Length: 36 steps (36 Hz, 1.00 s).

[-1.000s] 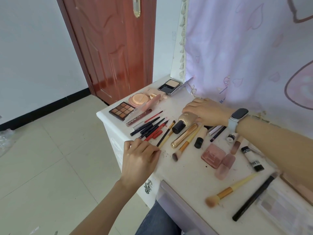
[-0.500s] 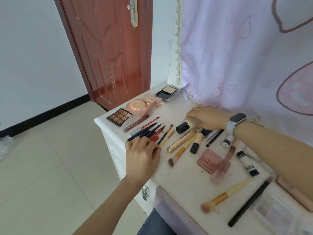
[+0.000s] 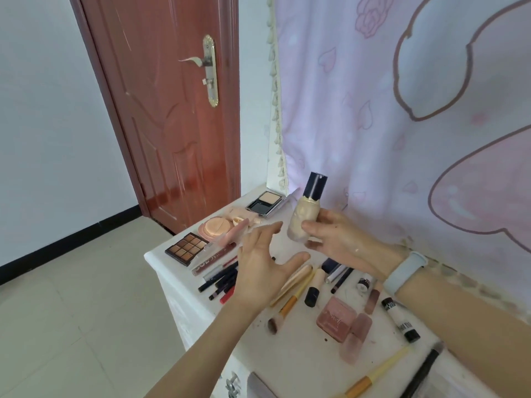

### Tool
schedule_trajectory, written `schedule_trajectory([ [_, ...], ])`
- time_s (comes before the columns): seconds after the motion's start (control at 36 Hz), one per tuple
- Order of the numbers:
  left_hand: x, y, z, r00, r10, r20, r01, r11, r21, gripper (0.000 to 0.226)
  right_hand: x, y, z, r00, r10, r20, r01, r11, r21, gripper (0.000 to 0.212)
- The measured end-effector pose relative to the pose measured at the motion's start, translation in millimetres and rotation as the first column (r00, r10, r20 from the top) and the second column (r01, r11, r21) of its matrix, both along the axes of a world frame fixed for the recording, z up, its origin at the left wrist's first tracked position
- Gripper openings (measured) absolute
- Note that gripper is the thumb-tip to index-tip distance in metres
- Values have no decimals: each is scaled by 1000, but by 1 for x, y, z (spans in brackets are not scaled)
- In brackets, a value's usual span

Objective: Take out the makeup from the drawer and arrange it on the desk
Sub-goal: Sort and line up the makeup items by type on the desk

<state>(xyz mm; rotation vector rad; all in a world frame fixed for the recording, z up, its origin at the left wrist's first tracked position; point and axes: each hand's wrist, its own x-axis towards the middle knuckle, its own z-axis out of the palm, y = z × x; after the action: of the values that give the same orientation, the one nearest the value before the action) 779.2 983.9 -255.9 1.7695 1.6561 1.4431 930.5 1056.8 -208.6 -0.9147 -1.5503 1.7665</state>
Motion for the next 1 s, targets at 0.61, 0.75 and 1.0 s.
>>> schedule_trajectory([
  [0.61, 5, 18, 27, 978, 54, -201, -15, 982, 190, 54, 28, 10, 59, 850, -443, 287, 244, 813, 529, 56],
  [0.75, 8, 14, 32, 968, 6, -250, 48, 977, 209, 48, 21, 12, 67, 765, -541, 348, 201, 715, 669, 39],
  [1.0, 2, 14, 36, 990, -102, -93, 113, 985, 131, 52, 39, 10, 85, 872, -145, 467, -132, 850, 511, 22],
])
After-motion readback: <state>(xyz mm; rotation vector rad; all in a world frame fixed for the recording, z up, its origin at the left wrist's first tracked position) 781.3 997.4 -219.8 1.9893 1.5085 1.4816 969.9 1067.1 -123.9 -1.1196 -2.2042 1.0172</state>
